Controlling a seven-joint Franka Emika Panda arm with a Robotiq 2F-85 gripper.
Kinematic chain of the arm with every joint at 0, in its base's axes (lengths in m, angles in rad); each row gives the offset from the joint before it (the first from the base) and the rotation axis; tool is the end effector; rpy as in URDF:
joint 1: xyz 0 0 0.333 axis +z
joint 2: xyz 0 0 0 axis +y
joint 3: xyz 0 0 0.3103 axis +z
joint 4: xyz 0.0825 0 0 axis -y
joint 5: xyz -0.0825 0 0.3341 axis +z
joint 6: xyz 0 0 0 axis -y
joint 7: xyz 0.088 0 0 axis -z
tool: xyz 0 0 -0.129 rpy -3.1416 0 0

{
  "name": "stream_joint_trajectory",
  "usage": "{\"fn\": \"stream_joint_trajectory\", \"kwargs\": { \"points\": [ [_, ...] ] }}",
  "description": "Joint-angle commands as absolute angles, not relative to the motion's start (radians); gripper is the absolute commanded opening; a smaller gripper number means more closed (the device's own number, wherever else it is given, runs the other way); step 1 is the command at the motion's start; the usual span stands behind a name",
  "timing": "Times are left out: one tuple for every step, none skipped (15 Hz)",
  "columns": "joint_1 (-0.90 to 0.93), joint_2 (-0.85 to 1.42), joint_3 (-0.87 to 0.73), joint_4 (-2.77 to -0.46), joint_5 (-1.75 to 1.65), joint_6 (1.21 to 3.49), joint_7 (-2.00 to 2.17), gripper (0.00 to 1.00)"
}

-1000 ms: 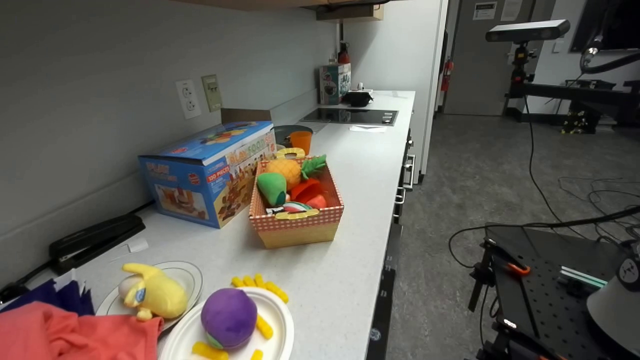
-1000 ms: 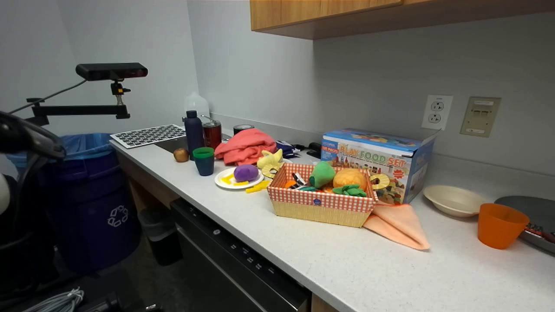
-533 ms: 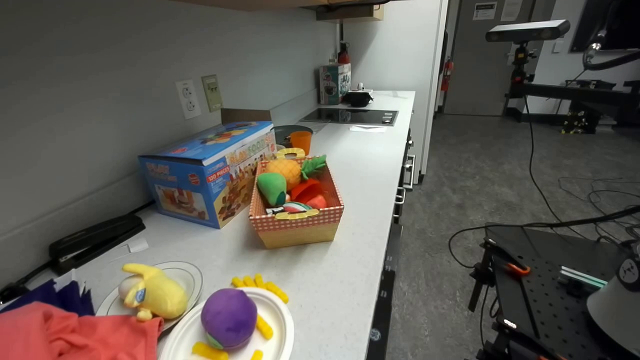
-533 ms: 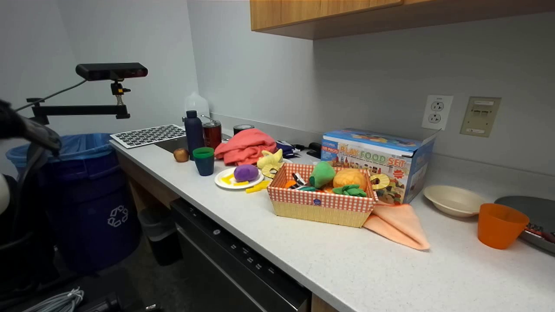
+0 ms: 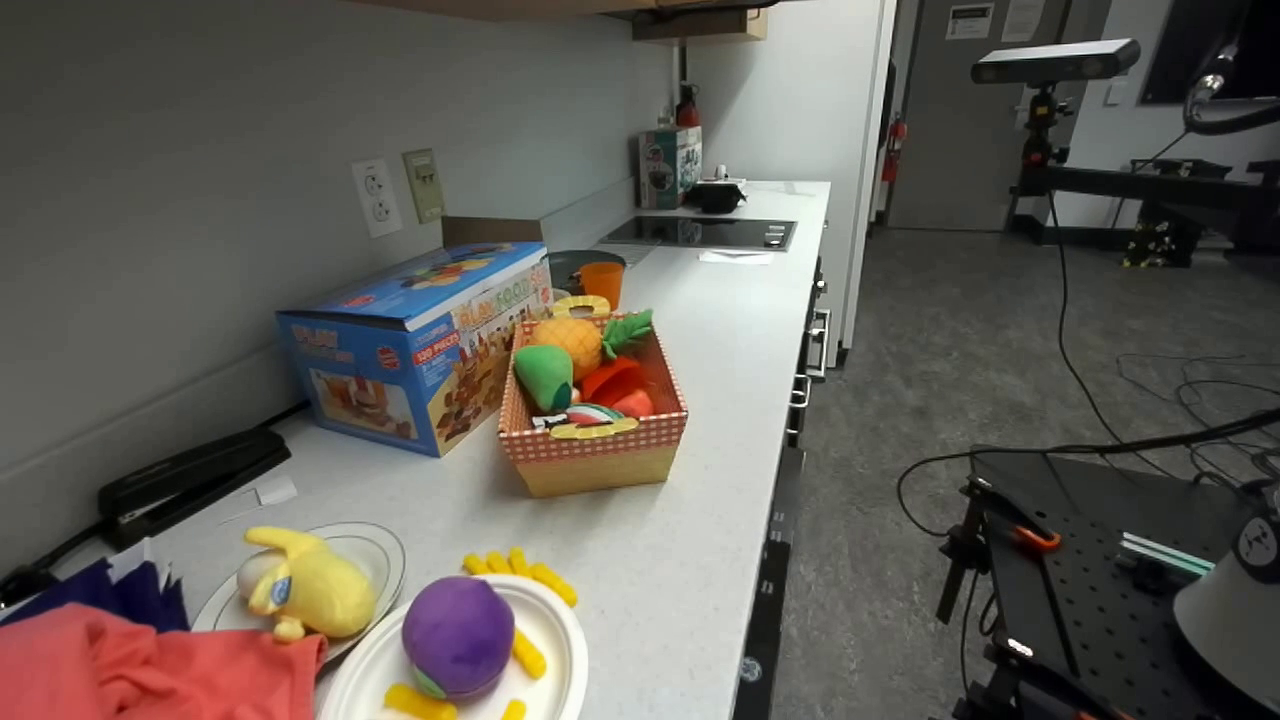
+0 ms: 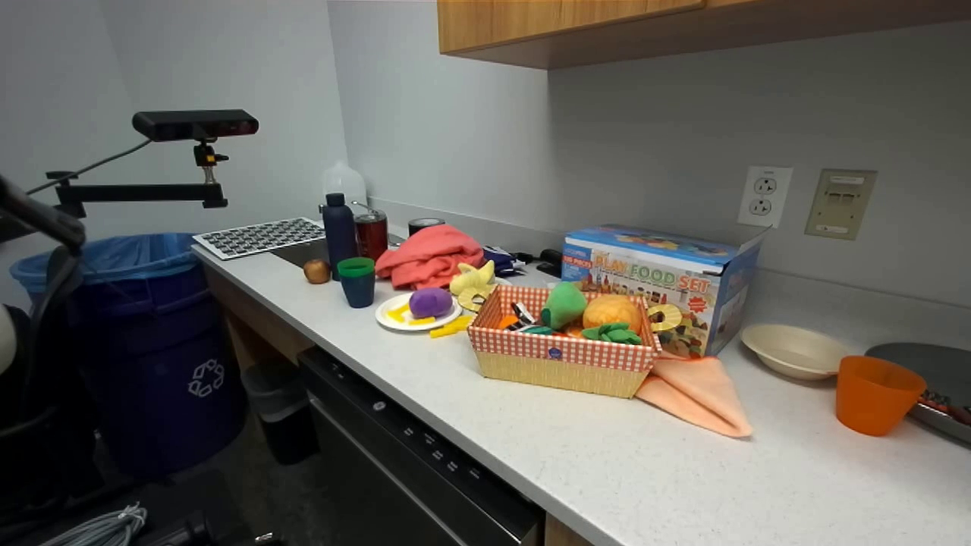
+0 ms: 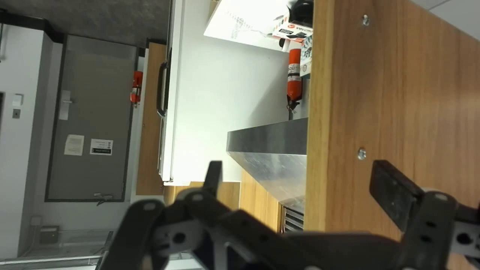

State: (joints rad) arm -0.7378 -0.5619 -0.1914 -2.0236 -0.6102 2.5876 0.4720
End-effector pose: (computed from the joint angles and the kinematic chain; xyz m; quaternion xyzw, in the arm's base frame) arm 0.2075 -0.3278 0.7755 0.7033 -0.4376 0.4516 0.3316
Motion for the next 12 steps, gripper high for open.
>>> {"fn": "stream_joint_trajectory", "kwargs": {
  "points": [
    [-0.716, -0.629, -0.205, -2.088, -0.525, 2.642, 0.415, 1.0],
    [-0.721, -0.642, -0.202, -2.102, -0.51, 2.651, 0.396, 1.0],
    [-0.726, -0.654, -0.199, -2.114, -0.495, 2.654, 0.377, 1.0],
    [-0.729, -0.668, -0.197, -2.128, -0.486, 2.657, 0.351, 1.0],
    [-0.738, -0.684, -0.194, -2.142, -0.485, 2.658, 0.335, 1.0],
    [-0.735, -0.701, -0.197, -2.155, -0.475, 2.656, 0.314, 1.0],
    [-0.764, -0.647, -0.173, -2.111, -0.477, 2.643, 0.35, 1.0],
    [-0.766, -0.655, -0.173, -2.119, -0.473, 2.643, 0.344, 1.0],
    [-0.769, -0.655, -0.171, -2.119, -0.473, 2.643, 0.344, 1.0],
    [-0.77, -0.652, -0.17, -2.119, -0.474, 2.643, 0.345, 1.0],
    [-0.769, -0.649, -0.17, -2.119, -0.474, 2.643, 0.345, 1.0],
    [-0.769, -0.648, -0.17, -2.119, -0.474, 2.643, 0.345, 1.0]
  ]
}}
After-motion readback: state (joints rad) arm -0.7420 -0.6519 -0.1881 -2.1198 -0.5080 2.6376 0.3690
